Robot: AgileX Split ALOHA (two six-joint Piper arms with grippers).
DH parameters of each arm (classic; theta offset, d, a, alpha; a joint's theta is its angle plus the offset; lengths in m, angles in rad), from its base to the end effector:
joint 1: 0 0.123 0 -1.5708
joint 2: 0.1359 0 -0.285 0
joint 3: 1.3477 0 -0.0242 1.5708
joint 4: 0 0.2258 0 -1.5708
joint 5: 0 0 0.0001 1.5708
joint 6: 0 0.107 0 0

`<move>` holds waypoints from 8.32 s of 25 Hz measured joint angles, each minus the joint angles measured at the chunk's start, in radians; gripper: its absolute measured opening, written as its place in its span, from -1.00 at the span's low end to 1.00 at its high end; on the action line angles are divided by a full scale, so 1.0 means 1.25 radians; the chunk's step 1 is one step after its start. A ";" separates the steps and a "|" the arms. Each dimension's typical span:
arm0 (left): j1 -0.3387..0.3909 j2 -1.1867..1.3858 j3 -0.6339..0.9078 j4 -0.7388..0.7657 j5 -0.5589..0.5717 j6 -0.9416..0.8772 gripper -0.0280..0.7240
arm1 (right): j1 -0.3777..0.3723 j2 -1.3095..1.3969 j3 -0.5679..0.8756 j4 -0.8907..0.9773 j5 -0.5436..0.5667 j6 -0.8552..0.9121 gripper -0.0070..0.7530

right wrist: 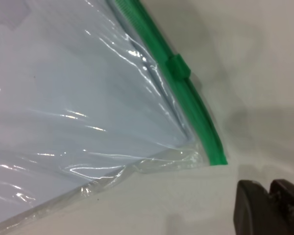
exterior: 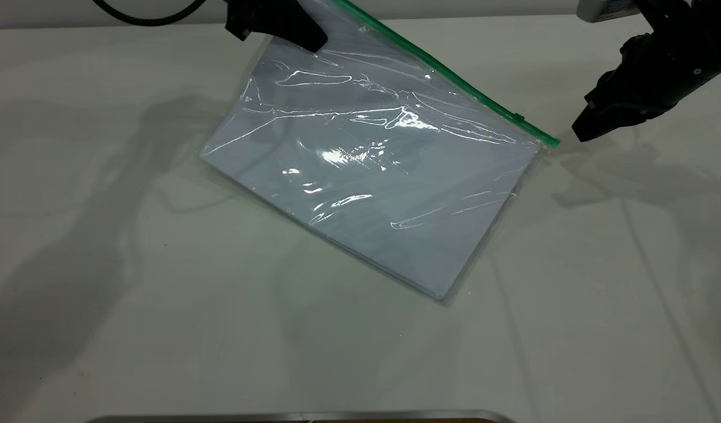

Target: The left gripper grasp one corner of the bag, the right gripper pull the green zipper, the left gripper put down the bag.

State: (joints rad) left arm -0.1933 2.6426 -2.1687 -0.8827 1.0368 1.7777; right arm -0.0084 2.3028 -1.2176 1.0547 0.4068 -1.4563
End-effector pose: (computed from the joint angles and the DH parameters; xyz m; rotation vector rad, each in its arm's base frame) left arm 0.4897 -0.1684 0.0868 1.7007 1.7258 -0.5822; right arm 0.3961 0.0336 0.0367 -0.6603 2.6095 0.3560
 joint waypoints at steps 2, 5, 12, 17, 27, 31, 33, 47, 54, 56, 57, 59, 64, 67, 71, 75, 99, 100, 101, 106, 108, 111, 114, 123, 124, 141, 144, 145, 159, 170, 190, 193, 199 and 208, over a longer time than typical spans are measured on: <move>0.000 0.000 0.000 0.000 0.003 0.001 -0.78 | 0.000 0.000 0.000 0.000 0.000 -0.005 -0.70; -0.003 0.000 0.000 0.000 0.013 0.022 -0.78 | 0.000 0.000 0.000 0.007 0.000 -0.042 -0.53; -0.031 -0.008 -0.001 -0.001 0.021 0.083 -0.78 | 0.000 0.000 0.000 0.065 0.027 -0.130 0.03; -0.051 -0.008 -0.002 -0.001 0.021 0.090 -0.78 | 0.000 0.000 0.000 0.076 0.067 -0.158 0.11; -0.056 -0.008 -0.002 -0.010 0.023 0.100 -0.78 | 0.000 0.029 0.000 0.079 0.125 -0.158 0.11; -0.056 -0.008 -0.002 -0.013 0.023 0.102 -0.78 | 0.000 0.039 0.000 0.079 0.126 -0.158 0.11; -0.056 -0.008 -0.002 -0.013 0.023 0.102 -0.78 | 0.000 0.039 0.000 0.079 0.126 -0.159 0.11; -0.056 -0.008 -0.002 -0.014 0.017 0.094 -0.78 | 0.000 0.039 0.000 0.065 0.131 -0.161 -0.89; -0.047 -0.007 -0.002 -0.021 0.015 0.069 -0.78 | 0.000 0.039 0.000 0.001 0.135 -0.117 -0.89; -0.042 -0.007 -0.001 -0.021 0.016 0.065 -0.78 | 0.000 0.039 -0.001 -0.022 0.134 -0.097 -0.89; -0.039 -0.007 -0.001 -0.021 0.016 0.062 -0.78 | 0.000 0.039 -0.001 -0.035 0.134 -0.087 -0.89; -0.036 -0.007 -0.001 -0.024 0.016 0.052 -0.78 | 0.000 0.039 -0.001 -0.059 0.134 -0.065 -0.89; -0.031 -0.007 -0.001 -0.026 0.017 0.046 -0.78 | 0.001 0.039 -0.001 -0.106 0.130 -0.020 -0.89; -0.031 -0.007 -0.001 -0.027 0.017 0.046 -0.78 | 0.001 0.039 -0.001 -0.123 0.128 -0.008 -0.88; -0.031 -0.007 -0.001 -0.026 0.019 0.046 -0.78 | 0.001 0.039 -0.001 -0.125 0.128 -0.008 -0.83; -0.038 -0.007 -0.001 -0.026 0.019 0.046 -0.72 | 0.001 0.040 -0.001 -0.128 0.125 -0.009 -0.63; -0.074 -0.144 -0.001 0.177 -0.089 -0.536 0.56 | 0.001 -0.240 0.003 -0.054 0.095 -0.017 0.38; -0.074 -0.170 -0.001 0.219 -0.068 -0.608 0.56 | 0.001 -0.285 0.003 -0.054 0.105 -0.001 0.38; -0.074 -0.202 -0.001 0.259 -0.050 -0.674 0.56 | 0.001 -0.331 0.003 -0.054 0.113 0.024 0.38; -0.074 -0.360 -0.001 0.423 0.045 -0.919 0.56 | 0.001 -0.560 0.006 -0.124 0.148 0.186 0.38; -0.074 -0.418 -0.001 0.487 0.083 -1.002 0.56 | 0.001 -0.644 0.007 -0.174 0.166 0.264 0.38; -0.074 -0.502 -0.001 0.562 0.104 -1.106 0.56 | 0.001 -0.760 0.007 -0.237 0.192 0.380 0.38; -0.074 -0.571 -0.001 0.630 0.104 -1.198 0.56 | 0.001 -0.862 0.008 -0.300 0.243 0.483 0.38; -0.073 -0.740 0.071 0.794 0.104 -1.381 0.56 | 0.001 -1.132 0.013 -0.471 0.473 0.706 0.38; -0.073 -0.771 0.111 0.794 0.104 -1.387 0.56 | 0.001 -1.152 0.018 -0.482 0.497 0.724 0.38; -0.073 -1.418 0.846 0.794 0.104 -1.478 0.56 | 0.001 -1.594 0.485 -0.476 0.584 0.773 0.38; -0.073 -1.524 0.950 0.794 0.104 -1.478 0.56 | 0.001 -1.667 0.509 -0.489 0.601 0.778 0.38; -0.073 -1.560 0.981 0.794 0.104 -1.478 0.56 | 0.001 -1.691 0.511 -0.499 0.605 0.787 0.38; -0.073 -1.892 1.194 0.793 0.104 -1.478 0.56 | 0.001 -1.825 0.555 -0.613 0.609 0.864 0.38; -0.073 -1.987 1.313 0.780 0.104 -1.478 0.56 | 0.001 -1.825 0.587 -0.685 0.594 0.923 0.38; -0.073 -2.007 1.346 0.722 0.080 -1.422 0.56 | 0.001 -1.825 0.587 -0.685 0.590 0.925 0.38; -0.073 -2.007 1.346 0.722 0.080 -1.422 0.56 | 0.001 -1.825 0.587 -0.685 0.590 0.925 0.38; -0.068 -2.007 1.346 0.722 0.080 -1.422 0.56 | 0.001 -1.825 0.587 -0.685 0.590 0.925 0.38; 0.135 -2.085 1.346 0.716 0.080 -1.422 0.56 | 0.001 -1.825 0.587 -0.685 0.589 0.925 0.38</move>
State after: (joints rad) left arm -0.0245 0.0364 -0.4860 0.0118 1.1362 0.0000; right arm -0.0075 0.0213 -0.4833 0.1980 1.1434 -0.2997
